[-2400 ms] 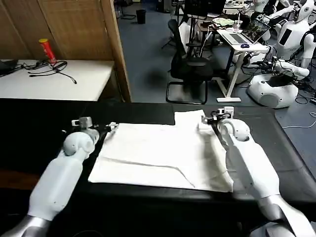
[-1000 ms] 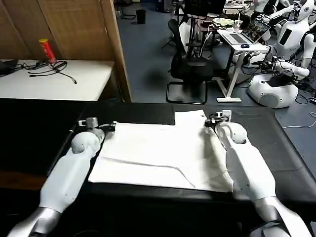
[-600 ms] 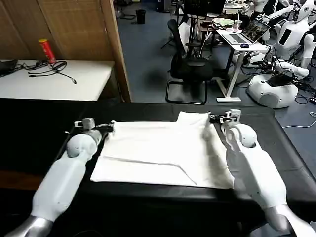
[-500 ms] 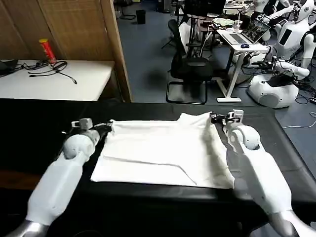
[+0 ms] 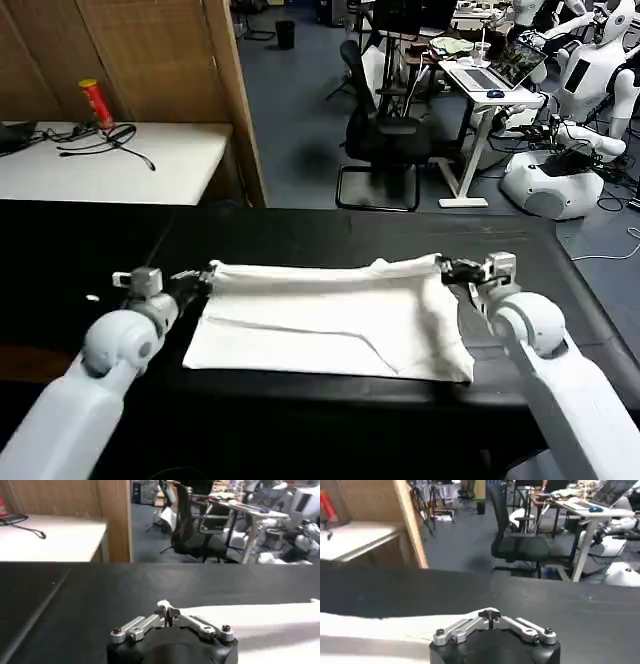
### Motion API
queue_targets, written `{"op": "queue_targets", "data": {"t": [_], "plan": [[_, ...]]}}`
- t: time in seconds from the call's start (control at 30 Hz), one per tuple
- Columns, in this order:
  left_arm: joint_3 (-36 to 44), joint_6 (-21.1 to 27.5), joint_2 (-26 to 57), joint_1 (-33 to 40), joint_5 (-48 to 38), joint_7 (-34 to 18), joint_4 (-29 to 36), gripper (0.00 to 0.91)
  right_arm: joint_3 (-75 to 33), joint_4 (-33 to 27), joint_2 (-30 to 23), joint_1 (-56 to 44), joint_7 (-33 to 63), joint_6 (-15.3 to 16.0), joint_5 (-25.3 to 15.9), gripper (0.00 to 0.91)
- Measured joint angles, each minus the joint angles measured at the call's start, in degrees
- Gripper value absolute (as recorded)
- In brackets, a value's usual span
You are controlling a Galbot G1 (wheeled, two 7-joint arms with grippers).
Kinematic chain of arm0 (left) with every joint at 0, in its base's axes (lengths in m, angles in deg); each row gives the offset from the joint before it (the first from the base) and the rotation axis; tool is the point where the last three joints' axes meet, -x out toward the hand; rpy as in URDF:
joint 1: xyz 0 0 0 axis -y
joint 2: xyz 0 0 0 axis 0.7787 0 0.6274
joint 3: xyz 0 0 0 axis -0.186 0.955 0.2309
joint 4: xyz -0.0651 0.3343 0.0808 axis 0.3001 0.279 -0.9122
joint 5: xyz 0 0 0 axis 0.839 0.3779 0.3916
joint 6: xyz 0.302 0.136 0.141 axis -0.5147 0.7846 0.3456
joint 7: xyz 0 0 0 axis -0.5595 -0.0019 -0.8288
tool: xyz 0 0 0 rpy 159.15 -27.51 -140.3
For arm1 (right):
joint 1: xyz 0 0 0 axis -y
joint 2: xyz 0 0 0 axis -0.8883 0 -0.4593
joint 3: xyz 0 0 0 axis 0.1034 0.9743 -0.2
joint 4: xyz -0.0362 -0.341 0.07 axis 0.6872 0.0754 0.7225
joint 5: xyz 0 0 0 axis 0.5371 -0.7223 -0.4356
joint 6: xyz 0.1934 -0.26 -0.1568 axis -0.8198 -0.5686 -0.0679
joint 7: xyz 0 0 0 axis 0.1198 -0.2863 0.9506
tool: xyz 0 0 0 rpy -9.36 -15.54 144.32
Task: Fold and organize the clothes.
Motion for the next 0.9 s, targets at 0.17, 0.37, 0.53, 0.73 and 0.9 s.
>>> {"op": "queue_targets", "data": {"t": [0.17, 0.37, 0.53, 0.73, 0.9], "plan": [[-1.1, 0.3, 1.8, -4.6, 1.5, 0.3, 3.7, 0.117, -0.6, 3.4, 1.7, -4.5, 0.9, 0.0, -0.2, 0.000], [-1.7, -0.4, 1.9, -10.2, 4.0, 0.6, 6.1, 0.107, -2.2, 4.7, 3.3, -9.6, 0.7, 0.0, -0.3, 0.000], [-2.4, -1.0, 1.0, -13.4, 5.6, 0.5, 6.6, 0.107, -2.7, 4.9, 3.4, -11.5, 0.7, 0.0, -0.3, 0.000], [-3.4, -1.8, 0.2, -15.4, 7.3, 0.1, 5.6, 0.098, -3.1, 4.8, 3.4, -12.7, 0.7, 0.0, -0.4, 0.000], [-3.9, -2.3, -0.4, -16.9, 8.4, 0.0, 5.5, 0.098, -3.1, 4.9, 3.5, -13.1, 0.6, 0.0, -0.4, 0.000]]}}
